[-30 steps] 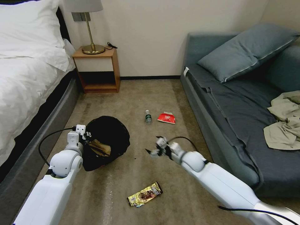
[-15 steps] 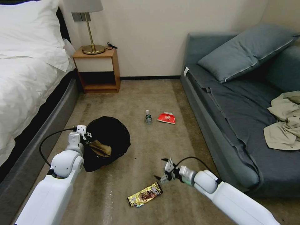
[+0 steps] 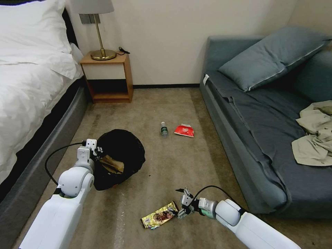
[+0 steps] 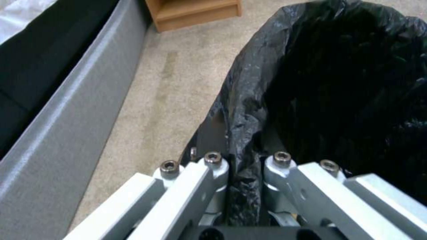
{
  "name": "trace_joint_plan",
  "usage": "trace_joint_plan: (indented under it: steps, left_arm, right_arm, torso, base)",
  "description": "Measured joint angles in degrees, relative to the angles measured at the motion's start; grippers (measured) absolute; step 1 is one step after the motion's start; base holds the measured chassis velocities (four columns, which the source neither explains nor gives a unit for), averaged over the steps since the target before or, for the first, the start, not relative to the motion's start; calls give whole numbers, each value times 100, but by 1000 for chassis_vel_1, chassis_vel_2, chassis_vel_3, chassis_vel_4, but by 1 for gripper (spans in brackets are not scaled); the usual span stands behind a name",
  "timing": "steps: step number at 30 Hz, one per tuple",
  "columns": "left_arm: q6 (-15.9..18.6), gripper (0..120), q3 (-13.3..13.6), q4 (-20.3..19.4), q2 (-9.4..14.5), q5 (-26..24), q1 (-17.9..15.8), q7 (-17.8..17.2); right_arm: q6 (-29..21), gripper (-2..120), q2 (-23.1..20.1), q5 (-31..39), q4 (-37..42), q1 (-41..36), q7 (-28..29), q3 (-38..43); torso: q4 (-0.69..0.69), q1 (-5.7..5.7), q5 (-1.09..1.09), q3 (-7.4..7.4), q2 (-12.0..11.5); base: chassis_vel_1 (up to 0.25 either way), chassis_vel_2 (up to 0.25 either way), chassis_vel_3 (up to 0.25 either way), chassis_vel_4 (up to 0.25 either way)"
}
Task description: Pick up the trash bin, then pick up the garbage on the floor and place it into the trash bin.
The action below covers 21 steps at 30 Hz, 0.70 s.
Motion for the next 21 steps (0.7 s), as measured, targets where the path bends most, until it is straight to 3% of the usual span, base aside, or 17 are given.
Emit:
trace_joint_plan:
  steps: [21]
  left_arm:
    - [-32, 4, -1, 6, -57, -5, 16, 24]
  right_arm:
    - [435, 100, 601, -629, -995, 152, -72, -11]
  torso:
    - [0, 0, 0, 0, 0]
  base:
    - [0, 0, 0, 0]
